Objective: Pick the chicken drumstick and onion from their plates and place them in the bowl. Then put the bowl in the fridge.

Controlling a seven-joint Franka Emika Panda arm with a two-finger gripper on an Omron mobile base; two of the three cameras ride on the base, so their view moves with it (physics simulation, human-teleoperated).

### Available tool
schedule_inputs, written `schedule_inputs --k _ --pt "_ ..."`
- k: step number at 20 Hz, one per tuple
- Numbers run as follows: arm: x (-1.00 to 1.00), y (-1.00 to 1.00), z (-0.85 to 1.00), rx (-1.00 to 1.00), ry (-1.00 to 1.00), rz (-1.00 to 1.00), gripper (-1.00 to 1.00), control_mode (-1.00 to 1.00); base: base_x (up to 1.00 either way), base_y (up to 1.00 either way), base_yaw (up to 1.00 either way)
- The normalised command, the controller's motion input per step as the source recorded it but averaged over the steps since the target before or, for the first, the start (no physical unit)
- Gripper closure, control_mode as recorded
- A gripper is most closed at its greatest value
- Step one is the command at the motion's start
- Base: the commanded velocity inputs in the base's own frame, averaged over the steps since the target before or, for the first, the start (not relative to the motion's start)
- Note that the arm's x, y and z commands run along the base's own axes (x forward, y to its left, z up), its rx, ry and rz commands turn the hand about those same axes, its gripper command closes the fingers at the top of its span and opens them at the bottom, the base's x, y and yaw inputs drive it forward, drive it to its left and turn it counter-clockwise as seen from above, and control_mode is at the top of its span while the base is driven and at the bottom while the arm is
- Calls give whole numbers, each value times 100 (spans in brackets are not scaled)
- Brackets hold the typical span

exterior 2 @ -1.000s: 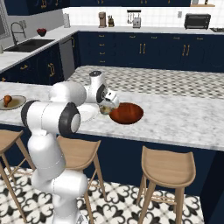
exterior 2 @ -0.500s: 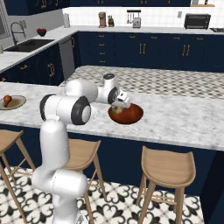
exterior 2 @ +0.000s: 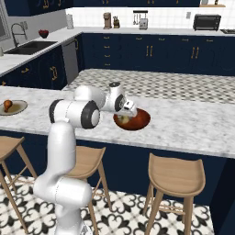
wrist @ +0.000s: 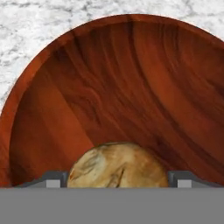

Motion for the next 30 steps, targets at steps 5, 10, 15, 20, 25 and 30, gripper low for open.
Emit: schedule_inputs --k 5,10,15,20,25,30 --pt "25 0 -14 0 2 0 -100 -100 0 0 0" --pt "0 -4 8 0 0 0 -100 -100 0 0 0" --pt "-8 0 37 0 0 0 -100 -100 0 0 0" --pt "-47 0 59 0 -4 0 -100 -100 0 0 0" --pt "-100 36 17 0 -6 0 -100 -100 0 0 0" --pt "-100 54 0 0 -3 0 -100 -100 0 0 0"
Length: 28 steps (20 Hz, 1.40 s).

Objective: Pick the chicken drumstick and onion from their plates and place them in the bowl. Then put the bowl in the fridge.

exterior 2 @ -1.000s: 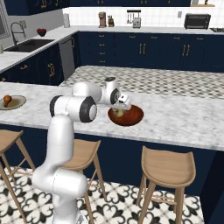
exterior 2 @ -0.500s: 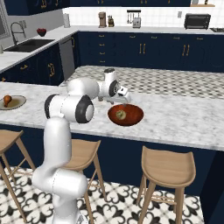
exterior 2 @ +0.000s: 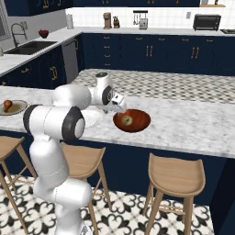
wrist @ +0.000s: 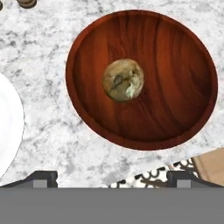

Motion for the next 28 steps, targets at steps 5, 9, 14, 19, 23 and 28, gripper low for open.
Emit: schedule_inputs --k 5,9,14,19,23,28 --pt "-97 44 3 1 0 0 -100 -100 0 0 0" --pt "-89 30 3 0 0 0 -100 -100 0 0 0" --pt "-55 6 7 0 0 5 -100 -100 0 0 0" --pt "0 0 0 0 0 0 -100 -100 0 0 0" --pt "0 5 0 0 0 0 -100 100 0 45 0" --pt "0 0 0 0 0 0 -100 100 0 76 0"
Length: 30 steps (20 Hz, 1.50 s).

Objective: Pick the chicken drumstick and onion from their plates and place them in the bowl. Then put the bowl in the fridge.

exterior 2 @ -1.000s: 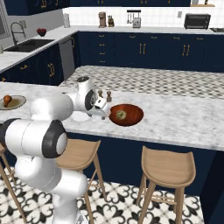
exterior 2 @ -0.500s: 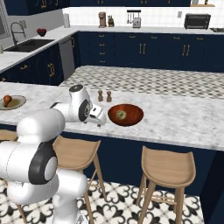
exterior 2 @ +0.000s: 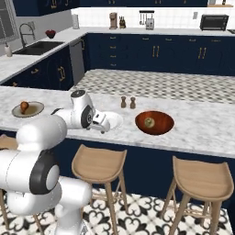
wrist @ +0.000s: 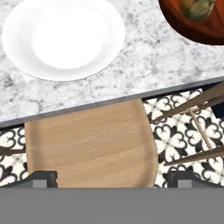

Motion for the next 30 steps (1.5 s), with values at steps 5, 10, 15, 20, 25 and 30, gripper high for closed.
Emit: schedule_inputs --k 5,10,15,20,25,30 --pt "0 0 0 0 0 0 -100 100 28 57 0" --pt "0 0 0 0 0 0 -100 100 80 33 0" --pt "0 0 0 0 0 0 -100 100 96 0 0" --pt "0 0 0 0 0 0 -100 100 55 0 0" --pt "10 33 0 1 3 10 -100 -100 0 0 0" --pt "23 87 27 8 3 41 -100 -100 0 0 0"
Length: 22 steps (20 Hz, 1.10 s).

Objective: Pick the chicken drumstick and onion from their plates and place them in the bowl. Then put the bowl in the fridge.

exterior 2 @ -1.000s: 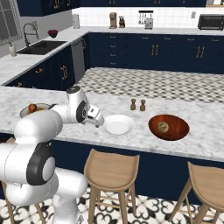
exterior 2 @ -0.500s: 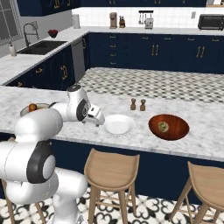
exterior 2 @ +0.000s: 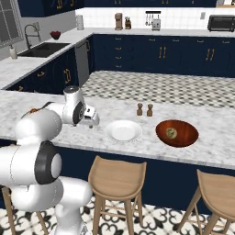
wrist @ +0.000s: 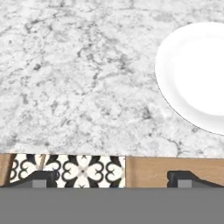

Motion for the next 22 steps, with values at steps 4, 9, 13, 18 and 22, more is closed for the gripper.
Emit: schedule_inputs --k 4,9,13,18,22 --pt "64 100 29 10 8 31 -100 -100 0 0 0" --pt "64 100 0 7 3 23 -100 -100 0 0 0" --pt "58 100 -3 -3 -1 15 -100 -100 0 0 0" --pt "24 100 -10 -7 1 2 -100 -100 0 0 0" --pt "-1 100 -16 -1 0 0 -100 -100 0 0 0"
